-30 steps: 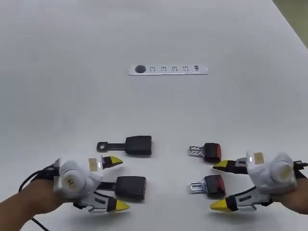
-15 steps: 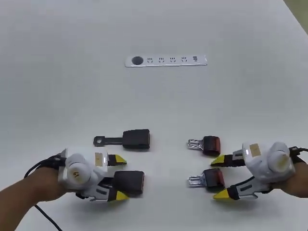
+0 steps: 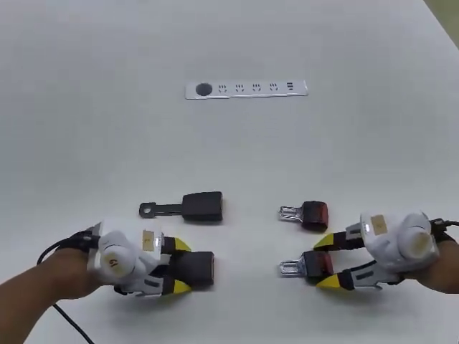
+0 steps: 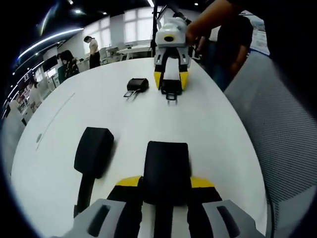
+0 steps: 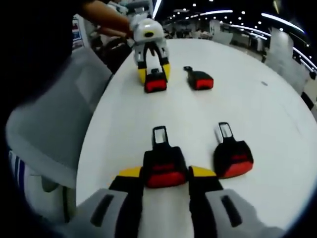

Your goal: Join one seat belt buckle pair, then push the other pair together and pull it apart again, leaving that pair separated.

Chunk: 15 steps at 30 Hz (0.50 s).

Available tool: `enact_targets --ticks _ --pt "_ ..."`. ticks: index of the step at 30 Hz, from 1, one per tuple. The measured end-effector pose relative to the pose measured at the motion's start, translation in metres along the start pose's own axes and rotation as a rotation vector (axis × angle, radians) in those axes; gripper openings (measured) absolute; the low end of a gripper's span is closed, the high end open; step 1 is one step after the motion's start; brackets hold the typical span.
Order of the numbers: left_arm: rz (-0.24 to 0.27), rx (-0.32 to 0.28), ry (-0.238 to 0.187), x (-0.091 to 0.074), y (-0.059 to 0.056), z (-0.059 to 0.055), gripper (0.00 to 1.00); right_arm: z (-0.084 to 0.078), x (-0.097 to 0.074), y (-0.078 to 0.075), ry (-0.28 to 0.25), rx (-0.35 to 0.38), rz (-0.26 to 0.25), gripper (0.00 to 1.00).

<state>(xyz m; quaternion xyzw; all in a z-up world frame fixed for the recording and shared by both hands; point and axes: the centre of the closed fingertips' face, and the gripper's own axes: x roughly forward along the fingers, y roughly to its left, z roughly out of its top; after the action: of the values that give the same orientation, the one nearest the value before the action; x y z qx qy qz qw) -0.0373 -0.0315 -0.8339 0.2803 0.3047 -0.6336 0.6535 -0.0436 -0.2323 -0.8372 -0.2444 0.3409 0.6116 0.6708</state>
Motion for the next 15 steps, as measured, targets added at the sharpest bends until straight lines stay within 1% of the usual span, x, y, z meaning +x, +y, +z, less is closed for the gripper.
enact_targets --ticks 3,5,6,8,15 --pt "-0.001 0.003 0.003 0.0001 0.0004 0.0008 0.35 -0.0006 0.0001 -0.0004 -0.015 0.004 -0.007 0.36" --pt "-0.002 0.007 0.006 0.0 0.0003 0.0019 0.35 -0.0011 -0.0002 -0.0008 -0.034 0.013 -0.011 0.35" --pt "-0.002 0.008 0.007 0.0007 0.0012 0.0001 0.35 -0.001 -0.0002 -0.0012 -0.048 0.018 -0.014 0.35" --pt "-0.002 0.007 0.007 0.0008 0.0015 0.0 0.35 -0.0015 -0.0002 -0.0014 -0.069 0.026 -0.017 0.35" --pt "-0.003 0.002 0.007 0.0013 0.0024 -0.0001 0.35 -0.0009 0.0001 -0.0015 -0.124 0.047 -0.024 0.35"
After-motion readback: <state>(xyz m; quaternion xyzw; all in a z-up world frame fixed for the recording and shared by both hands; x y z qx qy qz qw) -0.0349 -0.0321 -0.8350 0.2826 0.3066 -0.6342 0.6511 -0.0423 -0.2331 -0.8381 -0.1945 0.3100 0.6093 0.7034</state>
